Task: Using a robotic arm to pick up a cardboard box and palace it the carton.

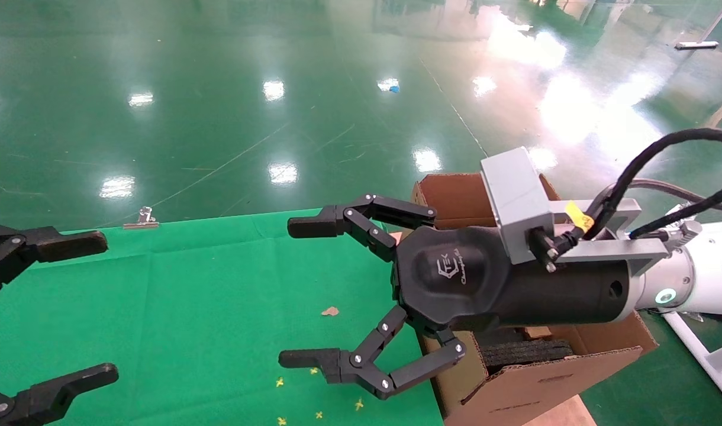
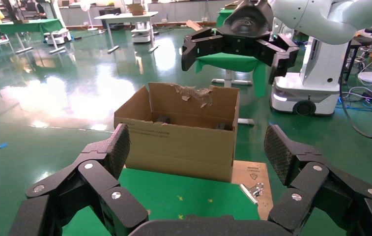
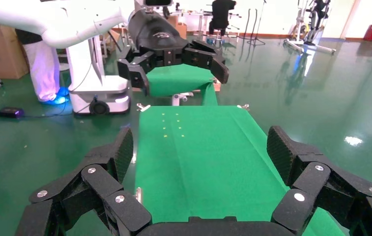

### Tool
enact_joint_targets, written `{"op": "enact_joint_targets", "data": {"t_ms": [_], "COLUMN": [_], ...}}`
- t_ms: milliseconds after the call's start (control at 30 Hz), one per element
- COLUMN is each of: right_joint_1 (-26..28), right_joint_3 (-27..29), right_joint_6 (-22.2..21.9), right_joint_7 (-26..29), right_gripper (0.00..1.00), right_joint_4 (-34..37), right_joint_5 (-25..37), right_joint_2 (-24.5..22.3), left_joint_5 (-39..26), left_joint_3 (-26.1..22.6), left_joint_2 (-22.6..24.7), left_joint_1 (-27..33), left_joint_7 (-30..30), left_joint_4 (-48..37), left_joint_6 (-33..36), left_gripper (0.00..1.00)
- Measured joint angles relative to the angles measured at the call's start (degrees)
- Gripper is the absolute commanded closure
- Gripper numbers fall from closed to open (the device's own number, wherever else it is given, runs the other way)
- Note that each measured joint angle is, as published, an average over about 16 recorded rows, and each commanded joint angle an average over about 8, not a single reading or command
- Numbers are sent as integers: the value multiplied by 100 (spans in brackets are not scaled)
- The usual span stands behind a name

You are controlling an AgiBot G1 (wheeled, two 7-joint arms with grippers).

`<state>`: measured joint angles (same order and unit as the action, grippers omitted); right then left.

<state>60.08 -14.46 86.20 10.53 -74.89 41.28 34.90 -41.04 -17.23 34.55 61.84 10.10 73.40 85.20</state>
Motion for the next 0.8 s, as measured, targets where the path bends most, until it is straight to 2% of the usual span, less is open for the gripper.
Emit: {"op": "enact_joint_targets", "data": {"t_ms": [800], "right_joint_1": [139], "right_joint_3": [-148], "right_joint_6": [-50], "right_joint_7": [20], "right_gripper": [0], "right_joint_4": [127], "right_joint_5": [53], "right_joint_2": [9], "left_joint_5": [0], "left_joint_3": [0], "left_joint_2": [0], "left_joint_1": [0], "left_joint_7": [1], "left_joint_4": [0], "left_joint_6": [0], "left_gripper": [0]}}
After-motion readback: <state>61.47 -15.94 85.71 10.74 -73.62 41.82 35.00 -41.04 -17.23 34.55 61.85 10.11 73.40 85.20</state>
